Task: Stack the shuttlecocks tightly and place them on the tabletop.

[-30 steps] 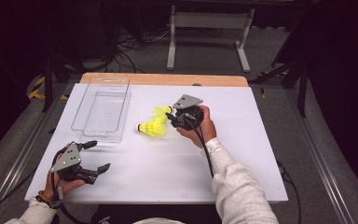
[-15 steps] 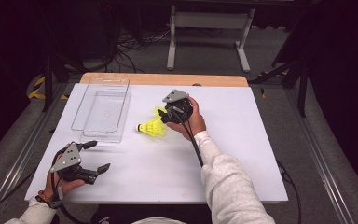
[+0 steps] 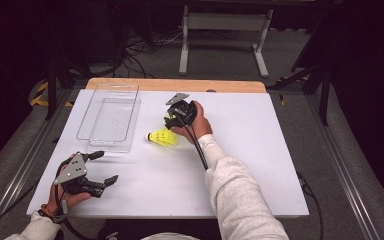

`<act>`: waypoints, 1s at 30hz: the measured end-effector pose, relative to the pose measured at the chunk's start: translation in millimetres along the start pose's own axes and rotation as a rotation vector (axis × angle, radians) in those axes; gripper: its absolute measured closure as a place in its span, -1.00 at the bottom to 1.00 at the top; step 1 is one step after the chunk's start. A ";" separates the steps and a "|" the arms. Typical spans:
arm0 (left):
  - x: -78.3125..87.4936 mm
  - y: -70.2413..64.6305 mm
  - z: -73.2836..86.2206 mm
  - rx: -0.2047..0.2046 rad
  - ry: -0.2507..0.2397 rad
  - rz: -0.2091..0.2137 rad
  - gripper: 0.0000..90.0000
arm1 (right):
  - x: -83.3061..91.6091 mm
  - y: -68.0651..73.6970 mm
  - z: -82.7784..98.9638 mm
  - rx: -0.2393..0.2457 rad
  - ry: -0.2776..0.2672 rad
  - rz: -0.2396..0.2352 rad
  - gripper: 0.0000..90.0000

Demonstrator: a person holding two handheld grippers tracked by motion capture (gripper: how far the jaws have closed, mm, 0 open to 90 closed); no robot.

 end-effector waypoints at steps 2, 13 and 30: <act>0.1 -0.1 -0.2 -0.001 -0.001 0.000 -0.83 | -3.7 0.8 -0.3 0.015 0.015 0.020 -0.35; 1.3 0.3 -0.2 0.001 -0.006 0.003 -0.83 | -12.1 -7.1 8.5 0.008 0.073 0.044 0.06; 1.5 0.2 -0.2 0.000 -0.004 0.001 -0.83 | -9.5 -35.7 25.1 -0.021 0.113 0.122 0.89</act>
Point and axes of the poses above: each handheld gripper's, and its own axes: x roughly backward along the jaws, z roughly out of its underside, y roughly to its left, the point moved 8 cm from there along -x, roughly forward along the jaws, and after that the axes turned 14 degrees about z, right-handed, at the moved point
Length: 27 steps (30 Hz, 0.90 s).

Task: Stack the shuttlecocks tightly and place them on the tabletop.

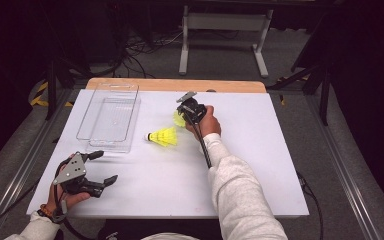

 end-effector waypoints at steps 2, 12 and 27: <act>0.0 0.4 0.2 0.002 0.001 -0.001 -0.83 | 0.0 -5.4 3.0 -0.011 0.000 -0.002 0.96; 0.5 0.8 -0.2 0.000 -0.002 -0.007 -0.83 | 8.5 -27.6 9.7 -0.050 -0.039 0.001 1.00; -0.3 0.6 0.0 0.001 0.003 -0.010 -0.83 | 51.0 -46.0 22.0 -0.125 -0.158 -0.086 1.00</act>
Point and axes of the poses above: each handheld gripper's, and its own axes: x roughly backward along the jaws, z roughly out of its underside, y roughly to its left, the point moved 8 cm from there along -x, roughly forward along the jaws, and after that the axes turned 14 degrees about z, right-handed, at the moved point
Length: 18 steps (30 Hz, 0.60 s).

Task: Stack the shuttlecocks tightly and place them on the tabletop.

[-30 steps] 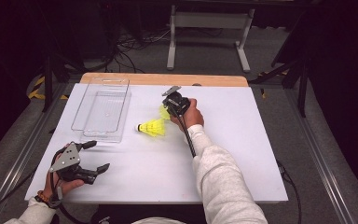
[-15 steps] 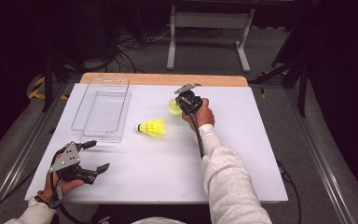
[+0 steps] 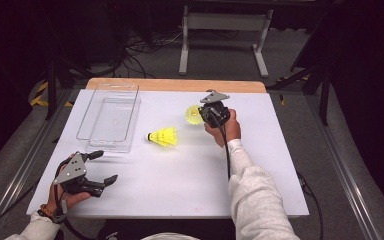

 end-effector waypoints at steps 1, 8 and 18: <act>0.1 0.1 -0.1 0.000 0.000 0.001 -0.83 | 2.9 0.4 0.7 0.005 -0.007 -0.008 1.00; 0.1 0.6 0.2 0.001 0.000 -0.003 -0.83 | 22.1 8.2 7.9 0.013 -0.036 -0.069 1.00; -0.3 0.5 0.2 0.002 0.002 -0.006 -0.83 | 39.3 26.0 22.9 0.020 -0.060 -0.168 1.00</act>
Point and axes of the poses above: each handheld gripper's, and its own axes: x roughly backward along the jaws, z roughly out of its underside, y roughly to its left, the point moved 8 cm from there along -x, roughly forward along the jaws, and after that the axes turned 14 degrees about z, right-handed, at the moved point
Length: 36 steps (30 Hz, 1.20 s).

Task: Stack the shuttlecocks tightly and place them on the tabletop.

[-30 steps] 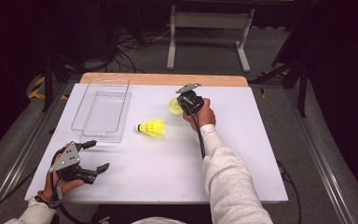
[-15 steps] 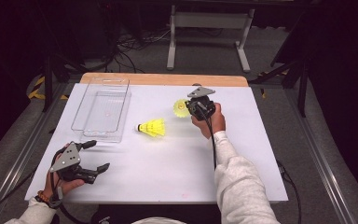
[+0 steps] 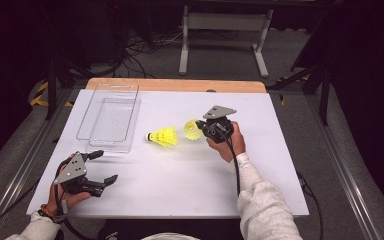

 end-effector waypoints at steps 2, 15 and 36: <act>-0.3 -0.1 0.2 0.000 0.002 0.000 -0.83 | 0.6 4.5 2.6 -0.008 -0.005 -0.025 1.00; -0.5 0.7 0.7 -0.001 0.002 0.002 -0.83 | -18.7 35.7 11.5 -0.003 0.004 -0.153 0.99; -2.1 -0.6 1.2 -0.005 0.013 0.009 -0.83 | -40.9 31.5 38.7 0.025 0.133 -0.132 0.39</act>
Point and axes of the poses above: each handheld gripper's, and its own axes: x roughly backward along the jaws, z roughly out of its underside, y roughly to its left, the point moved 8 cm from there along -x, roughly forward along the jaws, and after that the axes turned 14 degrees about z, right-handed, at the moved point
